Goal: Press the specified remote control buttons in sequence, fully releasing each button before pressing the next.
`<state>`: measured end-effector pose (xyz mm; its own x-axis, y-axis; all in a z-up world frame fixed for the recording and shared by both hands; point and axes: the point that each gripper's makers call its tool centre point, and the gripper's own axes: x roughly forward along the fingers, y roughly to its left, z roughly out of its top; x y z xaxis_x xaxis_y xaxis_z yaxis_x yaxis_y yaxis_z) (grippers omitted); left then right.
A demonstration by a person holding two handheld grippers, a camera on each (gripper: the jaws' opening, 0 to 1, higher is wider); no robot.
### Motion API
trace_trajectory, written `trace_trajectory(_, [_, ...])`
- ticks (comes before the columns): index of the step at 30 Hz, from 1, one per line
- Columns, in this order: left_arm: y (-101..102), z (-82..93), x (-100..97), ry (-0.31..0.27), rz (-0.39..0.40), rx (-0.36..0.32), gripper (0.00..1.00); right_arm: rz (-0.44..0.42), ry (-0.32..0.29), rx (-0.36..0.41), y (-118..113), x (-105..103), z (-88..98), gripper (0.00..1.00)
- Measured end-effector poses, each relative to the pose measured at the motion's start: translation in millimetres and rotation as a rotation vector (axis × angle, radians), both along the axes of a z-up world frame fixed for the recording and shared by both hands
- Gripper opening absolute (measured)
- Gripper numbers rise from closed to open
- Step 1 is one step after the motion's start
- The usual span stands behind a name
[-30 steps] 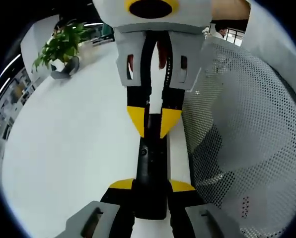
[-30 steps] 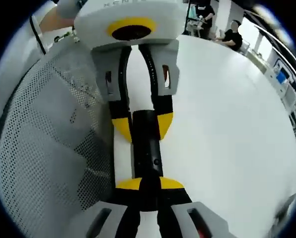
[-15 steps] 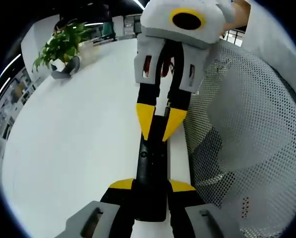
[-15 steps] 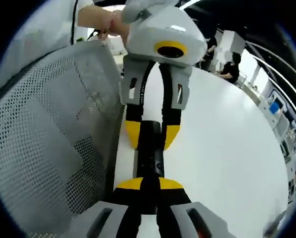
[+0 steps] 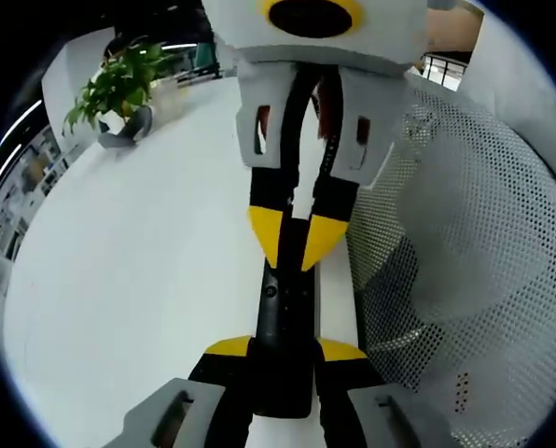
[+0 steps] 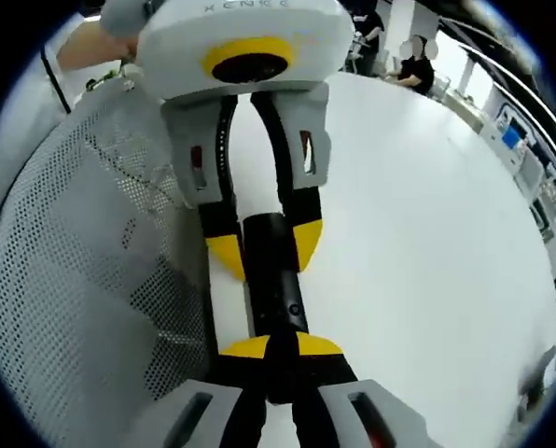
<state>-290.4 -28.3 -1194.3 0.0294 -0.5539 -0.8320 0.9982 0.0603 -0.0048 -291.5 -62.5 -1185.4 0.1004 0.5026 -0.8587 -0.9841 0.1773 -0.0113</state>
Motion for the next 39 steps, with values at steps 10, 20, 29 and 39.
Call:
trace_trajectory(10, [-0.3, 0.4, -0.5, -0.002, -0.001, 0.031, 0.25, 0.205, -0.126, 0.004, 1.4, -4.5, 1.7, 0.05])
trace_trajectory(20, [-0.4, 0.2, -0.2, -0.002, 0.001, 0.058, 0.25, 0.191, -0.038, -0.038, 4.7, -4.0, 0.9, 0.03])
trace_trajectory(29, [-1.0, 1.0, -0.2, -0.002, 0.007, 0.051, 0.25, 0.016, -0.104, 0.001, 5.3, -4.0, 2.2, 0.02])
trace_trajectory(39, [-1.0, 0.9, 0.9, 0.002, 0.013, 0.072, 0.25, 0.214, -0.281, -0.041, 9.1, -5.9, 2.7, 0.0])
